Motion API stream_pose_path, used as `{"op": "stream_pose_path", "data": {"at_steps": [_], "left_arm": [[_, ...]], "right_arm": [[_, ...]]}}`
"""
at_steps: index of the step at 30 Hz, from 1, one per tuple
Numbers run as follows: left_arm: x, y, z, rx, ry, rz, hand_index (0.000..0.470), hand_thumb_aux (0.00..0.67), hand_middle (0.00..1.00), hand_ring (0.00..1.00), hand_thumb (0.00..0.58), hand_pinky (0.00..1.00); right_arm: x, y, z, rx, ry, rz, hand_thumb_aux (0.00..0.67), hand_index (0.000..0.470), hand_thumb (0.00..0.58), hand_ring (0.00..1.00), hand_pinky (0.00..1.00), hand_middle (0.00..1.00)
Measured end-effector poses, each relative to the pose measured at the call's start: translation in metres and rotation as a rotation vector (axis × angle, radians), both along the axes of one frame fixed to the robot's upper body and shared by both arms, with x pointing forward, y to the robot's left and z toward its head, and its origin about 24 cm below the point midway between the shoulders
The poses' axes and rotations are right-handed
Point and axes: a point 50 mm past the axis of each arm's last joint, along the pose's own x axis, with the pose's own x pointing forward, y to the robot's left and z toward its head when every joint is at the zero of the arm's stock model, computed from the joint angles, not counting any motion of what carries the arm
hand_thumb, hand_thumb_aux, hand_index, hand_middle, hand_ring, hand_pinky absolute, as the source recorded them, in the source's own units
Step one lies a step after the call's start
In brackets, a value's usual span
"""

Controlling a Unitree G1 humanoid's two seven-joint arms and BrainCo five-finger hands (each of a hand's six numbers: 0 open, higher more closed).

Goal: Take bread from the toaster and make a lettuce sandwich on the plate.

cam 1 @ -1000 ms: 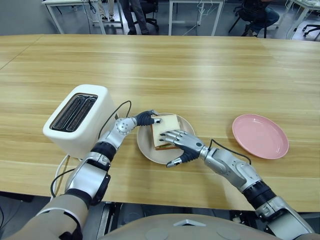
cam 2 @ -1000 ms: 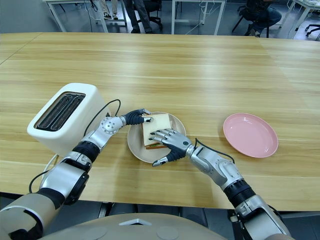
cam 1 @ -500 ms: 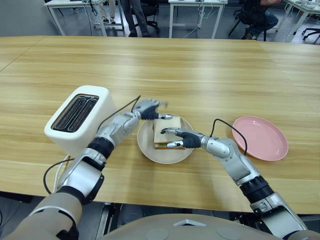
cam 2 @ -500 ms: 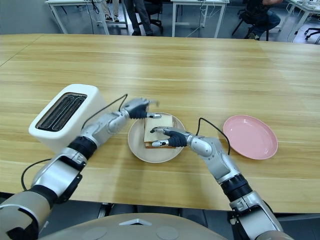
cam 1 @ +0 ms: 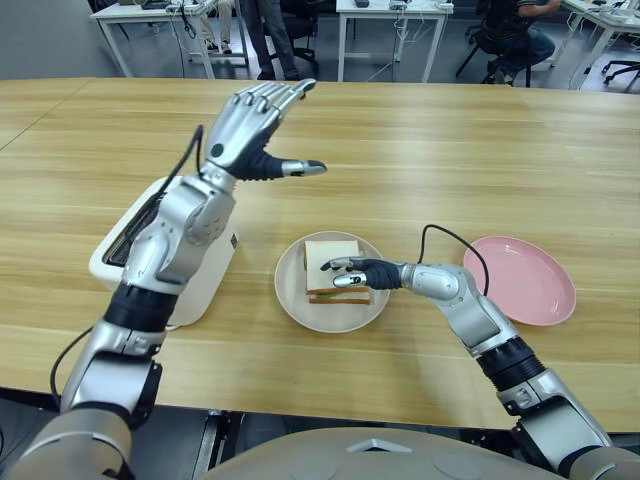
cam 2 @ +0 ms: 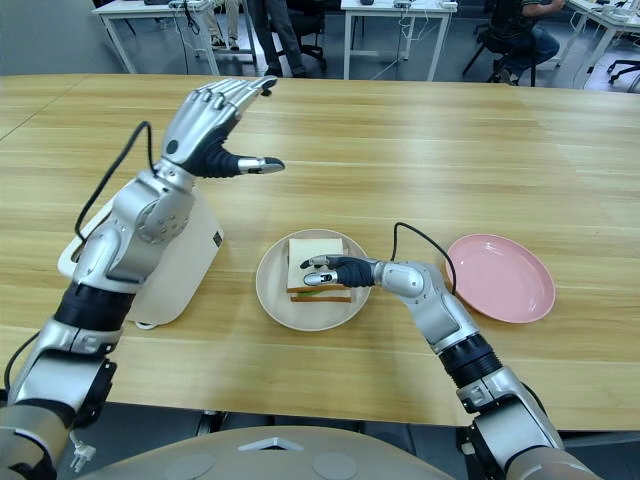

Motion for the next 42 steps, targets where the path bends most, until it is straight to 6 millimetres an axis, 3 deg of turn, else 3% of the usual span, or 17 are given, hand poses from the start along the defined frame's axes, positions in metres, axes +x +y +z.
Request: {"op": "stream_pose_path", "data": {"at_steps": [1, 2, 3, 4, 5, 6, 7, 8, 9, 10, 15, 18, 21, 24, 28, 35, 42], "left_arm": [[-0.007, 0.002, -0.003, -0.024, 0.016, -0.013, 0.0, 0.0, 0.0, 0.0, 0.0, 0.0], [-0.015, 0.004, -0.008, -0.046, 0.035, -0.023, 0.0, 0.0, 0.0, 0.0, 0.0, 0.0], [-0.02, 0.005, -0.011, -0.065, 0.048, -0.03, 0.0, 0.0, 0.07, 0.07, 0.0, 0.07], [-0.026, 0.007, -0.015, -0.09, 0.067, -0.036, 0.0, 0.0, 0.27, 0.27, 0.0, 0.27], [-0.033, 0.01, -0.02, -0.114, 0.083, -0.036, 0.0, 0.0, 0.39, 0.39, 0.0, 0.39], [-0.038, 0.012, -0.022, -0.134, 0.091, -0.036, 0.0, 0.0, 0.42, 0.42, 0.0, 0.42], [-0.042, 0.015, -0.024, -0.156, 0.095, -0.035, 0.072, 0.105, 0.75, 0.75, 0.168, 0.75], [-0.046, 0.017, -0.024, -0.175, 0.095, -0.035, 0.072, 0.105, 0.75, 0.75, 0.168, 0.75], [-0.05, 0.02, -0.024, -0.187, 0.095, -0.033, 0.381, 0.554, 0.99, 0.99, 0.563, 0.99], [-0.053, 0.024, -0.025, -0.2, 0.096, -0.024, 0.46, 0.67, 1.0, 1.0, 0.58, 1.0], [-0.063, 0.035, -0.029, -0.277, 0.113, -0.029, 0.46, 0.67, 1.0, 1.0, 0.58, 1.0], [-0.071, 0.037, -0.037, -0.332, 0.177, -0.075, 0.46, 0.67, 1.0, 1.0, 0.58, 1.0], [-0.086, 0.034, -0.04, -0.37, 0.246, -0.176, 0.46, 0.67, 1.0, 1.0, 0.58, 1.0], [-0.1, 0.029, -0.047, -0.35, 0.349, -0.297, 0.46, 0.67, 1.0, 1.0, 0.58, 1.0], [-0.129, 0.012, -0.079, -0.266, 0.634, -0.494, 0.46, 0.67, 1.0, 1.0, 0.58, 1.0], [-0.164, -0.006, -0.14, 0.025, 1.024, -0.583, 0.46, 0.67, 1.0, 1.0, 0.58, 1.0], [-0.173, 0.004, -0.192, 0.416, 1.184, -0.447, 0.46, 0.67, 1.0, 1.0, 0.58, 1.0]], "right_arm": [[0.0, -0.002, 0.0, 0.018, 0.004, -0.014, 0.363, 0.249, 0.458, 0.0, 0.0, 0.0], [-0.001, -0.003, 0.001, 0.039, 0.0, -0.032, 0.47, 0.323, 0.528, 0.0, 0.0, 0.0], [-0.001, -0.003, 0.0, 0.056, 0.002, -0.047, 0.67, 0.46, 0.58, 0.06, 0.06, 0.06], [-0.002, -0.005, 0.001, 0.083, -0.008, -0.071, 0.67, 0.46, 0.58, 0.28, 0.28, 0.28], [-0.003, -0.006, 0.002, 0.113, -0.012, -0.095, 0.67, 0.46, 0.58, 0.75, 0.75, 0.75], [-0.004, -0.008, 0.002, 0.136, -0.017, -0.118, 0.67, 0.46, 0.58, 0.92, 0.92, 0.92], [-0.004, -0.009, 0.004, 0.158, -0.028, -0.134, 0.67, 0.46, 0.58, 1.0, 1.0, 1.0], [-0.004, -0.011, 0.005, 0.171, -0.036, -0.153, 0.67, 0.46, 0.58, 1.0, 1.0, 1.0], [-0.004, -0.013, 0.005, 0.185, -0.041, -0.173, 0.67, 0.46, 0.58, 1.0, 1.0, 1.0], [-0.005, -0.015, 0.006, 0.199, -0.045, -0.188, 0.67, 0.46, 0.58, 1.0, 1.0, 1.0], [-0.007, -0.021, 0.011, 0.258, -0.056, -0.237, 0.67, 0.46, 0.58, 1.0, 1.0, 1.0], [-0.012, -0.026, 0.03, 0.375, -0.078, -0.245, 0.67, 0.46, 0.58, 1.0, 1.0, 1.0], [-0.032, -0.034, 0.043, 0.453, -0.034, -0.186, 0.67, 0.46, 0.58, 1.0, 1.0, 1.0], [-0.054, -0.044, 0.038, 0.46, 0.044, -0.158, 0.67, 0.46, 0.58, 1.0, 1.0, 1.0], [-0.091, -0.055, 0.029, 0.504, 0.078, -0.165, 0.67, 0.46, 0.58, 1.0, 1.0, 1.0], [-0.138, -0.061, 0.018, 0.391, -0.15, -0.021, 0.67, 0.46, 0.58, 1.0, 1.0, 1.0], [-0.139, -0.084, -0.008, 0.086, -0.393, 0.158, 0.67, 0.46, 0.58, 1.0, 1.0, 1.0]]}}
